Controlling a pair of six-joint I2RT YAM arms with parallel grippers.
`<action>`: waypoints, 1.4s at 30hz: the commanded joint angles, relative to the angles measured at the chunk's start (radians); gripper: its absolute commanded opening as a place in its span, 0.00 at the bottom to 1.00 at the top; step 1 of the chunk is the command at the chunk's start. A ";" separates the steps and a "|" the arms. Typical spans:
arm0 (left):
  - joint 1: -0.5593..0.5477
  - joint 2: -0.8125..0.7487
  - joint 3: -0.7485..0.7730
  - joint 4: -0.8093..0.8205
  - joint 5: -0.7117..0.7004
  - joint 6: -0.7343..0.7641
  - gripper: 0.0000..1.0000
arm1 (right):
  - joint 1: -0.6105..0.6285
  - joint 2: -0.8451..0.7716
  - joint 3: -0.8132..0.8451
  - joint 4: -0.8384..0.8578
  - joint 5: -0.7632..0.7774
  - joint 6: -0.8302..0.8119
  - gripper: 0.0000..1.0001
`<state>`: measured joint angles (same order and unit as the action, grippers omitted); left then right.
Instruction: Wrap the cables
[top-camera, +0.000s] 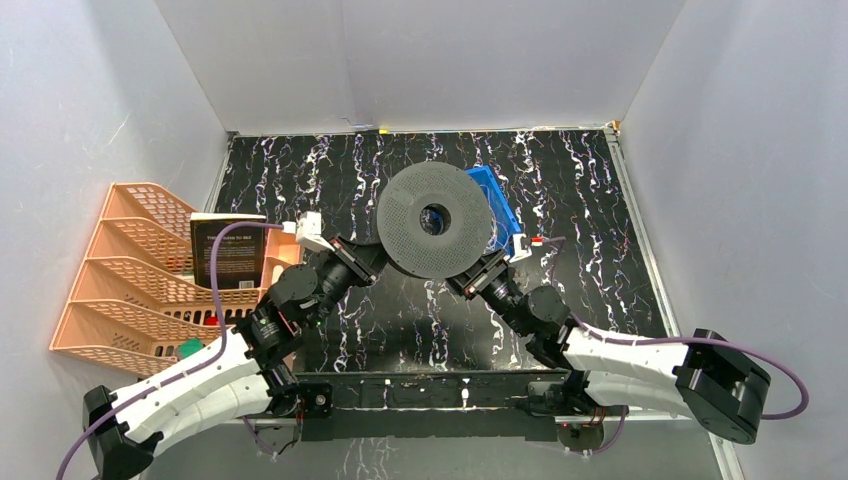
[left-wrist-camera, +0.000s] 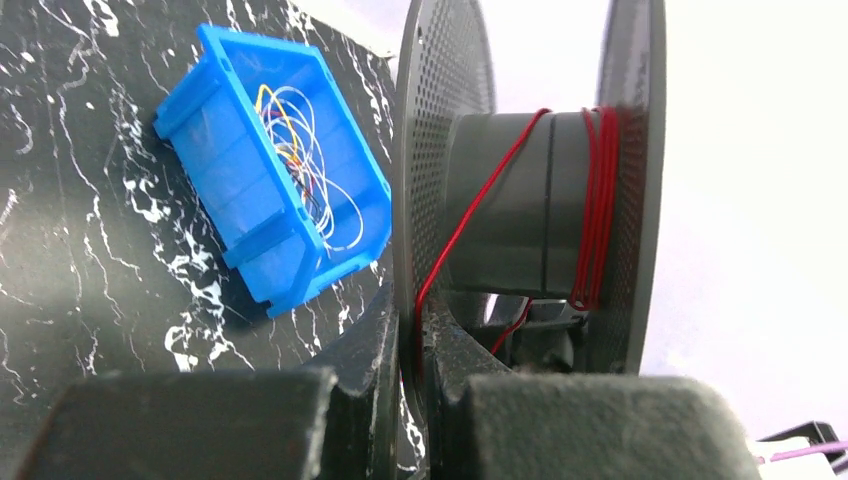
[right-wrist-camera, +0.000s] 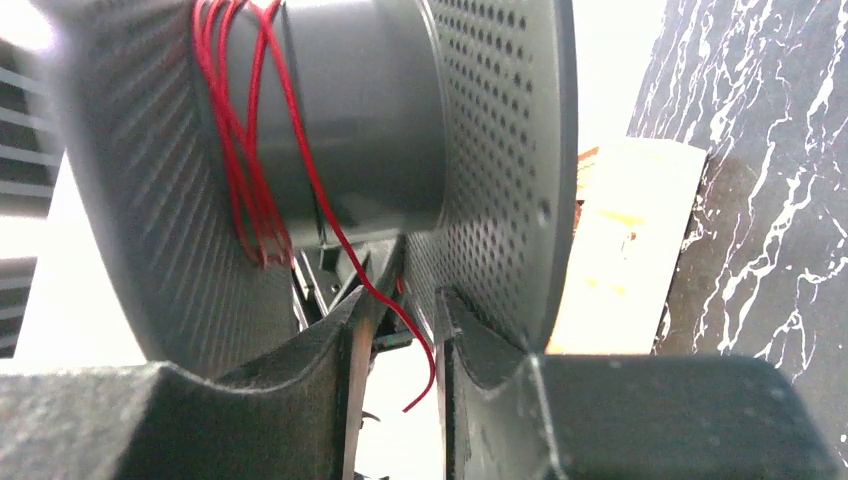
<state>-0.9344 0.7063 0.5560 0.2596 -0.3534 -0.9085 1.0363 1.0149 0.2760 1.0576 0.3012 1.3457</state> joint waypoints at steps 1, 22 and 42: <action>-0.011 -0.001 0.072 -0.049 -0.086 0.127 0.00 | 0.001 -0.045 -0.042 0.062 -0.019 -0.030 0.39; -0.011 0.005 0.156 -0.073 -0.155 0.232 0.00 | 0.001 -0.189 -0.129 -0.070 0.010 -0.042 0.44; -0.011 0.087 0.347 -0.334 -0.392 0.562 0.00 | 0.001 -0.426 0.021 -0.789 0.164 -0.335 0.50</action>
<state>-0.9409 0.7673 0.7975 -0.0769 -0.6651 -0.4408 1.0363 0.5964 0.1715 0.4843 0.3729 1.1358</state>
